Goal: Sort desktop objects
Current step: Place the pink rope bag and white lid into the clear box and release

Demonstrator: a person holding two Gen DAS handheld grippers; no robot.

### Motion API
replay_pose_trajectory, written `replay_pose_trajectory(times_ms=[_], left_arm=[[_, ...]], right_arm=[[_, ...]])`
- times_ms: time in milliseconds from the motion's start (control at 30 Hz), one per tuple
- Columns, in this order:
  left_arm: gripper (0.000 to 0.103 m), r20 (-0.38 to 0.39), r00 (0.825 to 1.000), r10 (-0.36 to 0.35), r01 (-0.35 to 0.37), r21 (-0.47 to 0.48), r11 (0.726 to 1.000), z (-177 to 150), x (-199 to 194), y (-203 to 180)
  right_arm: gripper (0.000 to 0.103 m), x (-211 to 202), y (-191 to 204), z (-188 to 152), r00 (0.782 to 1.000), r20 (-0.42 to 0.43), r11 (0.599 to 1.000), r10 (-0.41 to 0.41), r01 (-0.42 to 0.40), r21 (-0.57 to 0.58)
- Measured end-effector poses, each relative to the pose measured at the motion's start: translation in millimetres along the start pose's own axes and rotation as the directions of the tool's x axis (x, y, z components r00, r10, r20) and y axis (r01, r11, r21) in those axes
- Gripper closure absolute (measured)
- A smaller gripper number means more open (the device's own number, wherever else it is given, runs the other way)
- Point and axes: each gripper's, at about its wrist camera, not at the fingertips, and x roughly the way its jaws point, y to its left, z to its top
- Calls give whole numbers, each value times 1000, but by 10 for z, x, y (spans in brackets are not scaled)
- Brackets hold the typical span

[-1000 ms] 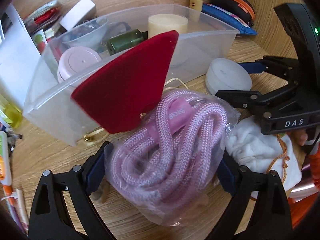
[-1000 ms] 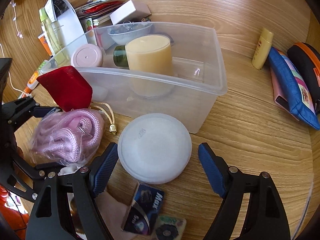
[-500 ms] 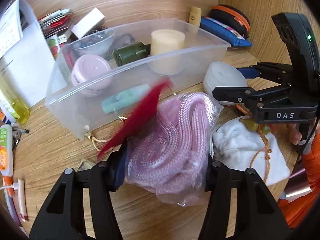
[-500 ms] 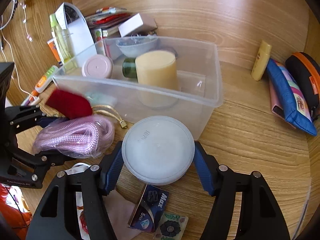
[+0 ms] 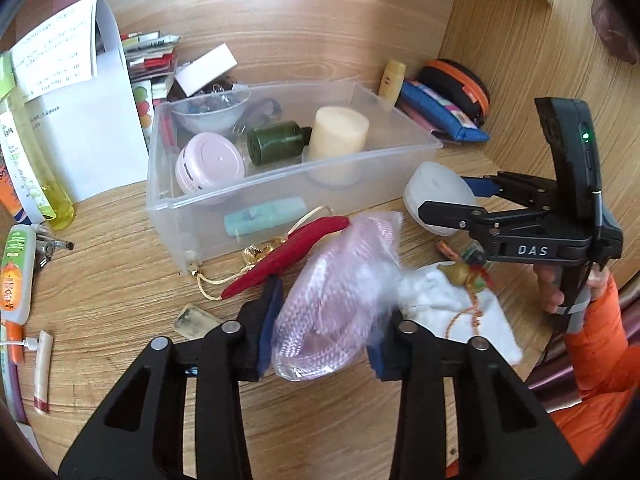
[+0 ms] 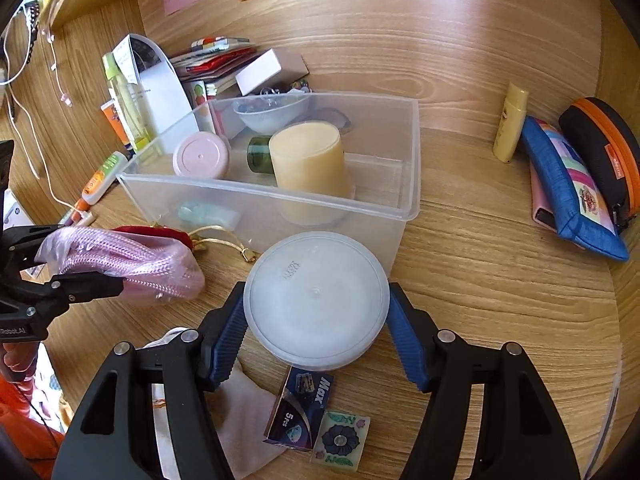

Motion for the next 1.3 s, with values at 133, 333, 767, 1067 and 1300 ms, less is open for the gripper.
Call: replay_pose_trajectory(times_ms=[133, 333, 767, 1067, 1300], left_arm=[[72, 28, 1000, -9, 8, 5, 1000, 23, -107, -19], [74, 74, 997, -16, 16, 3, 1000, 103, -233, -34], [74, 163, 986, -42, 45, -20, 999, 366, -523, -7], [74, 251, 968, -9, 20, -43, 999, 611, -767, 110], [74, 266, 964, 23, 1, -91, 996, 847, -707, 318]], right_arm=[[40, -65, -24, 18, 1000, 21, 1000, 3, -3, 9], [40, -168, -42, 80, 998, 56, 1000, 14, -16, 19], [40, -364, -51, 220, 991, 130, 1000, 9, -12, 16], [40, -355, -39, 373, 988, 152, 1000, 13, -13, -1], [40, -257, -94, 532, 988, 154, 1000, 14, -14, -5]])
